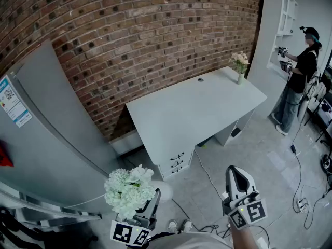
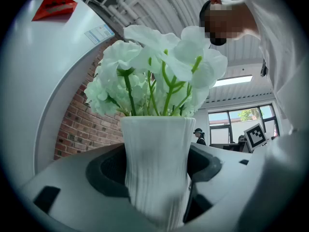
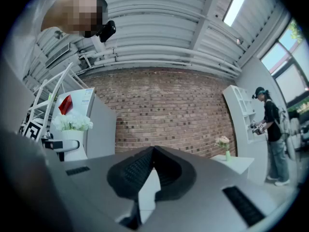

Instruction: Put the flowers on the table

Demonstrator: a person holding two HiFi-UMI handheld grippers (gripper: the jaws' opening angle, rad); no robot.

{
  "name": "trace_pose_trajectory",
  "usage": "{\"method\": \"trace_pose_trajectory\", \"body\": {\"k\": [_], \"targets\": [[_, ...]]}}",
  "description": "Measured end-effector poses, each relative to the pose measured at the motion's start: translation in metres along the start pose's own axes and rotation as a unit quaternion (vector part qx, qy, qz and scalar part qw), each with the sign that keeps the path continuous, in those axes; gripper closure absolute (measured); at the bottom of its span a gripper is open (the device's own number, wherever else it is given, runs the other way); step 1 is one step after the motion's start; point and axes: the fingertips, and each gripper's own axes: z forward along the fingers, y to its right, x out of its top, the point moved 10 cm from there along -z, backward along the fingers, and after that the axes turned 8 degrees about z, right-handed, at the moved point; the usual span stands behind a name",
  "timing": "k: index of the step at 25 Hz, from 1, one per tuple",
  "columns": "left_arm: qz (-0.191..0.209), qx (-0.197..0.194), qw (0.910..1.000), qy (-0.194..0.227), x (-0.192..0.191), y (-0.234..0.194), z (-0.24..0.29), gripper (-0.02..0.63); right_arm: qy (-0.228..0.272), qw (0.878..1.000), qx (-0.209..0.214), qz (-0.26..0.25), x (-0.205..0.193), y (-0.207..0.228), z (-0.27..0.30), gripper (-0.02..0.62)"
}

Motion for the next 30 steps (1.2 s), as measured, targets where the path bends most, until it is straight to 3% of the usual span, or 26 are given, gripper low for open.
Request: {"method": "trace_pose_trajectory", "body": {"k": [12, 30], "targets": [[-0.011, -0.017, 0.9998, -0.007, -0.003, 0.002, -0.006, 0.265, -0.005, 1.0, 0.015, -0.003, -0.003, -0.015, 0.004, 0.578], [-0.016, -0.052, 0.9985, 0.0, -0.005, -0.019, -0.012, 0.265, 0.0, 1.0, -0.016, -0.024, -0.002, -0.032, 0.0, 0.577]]}}
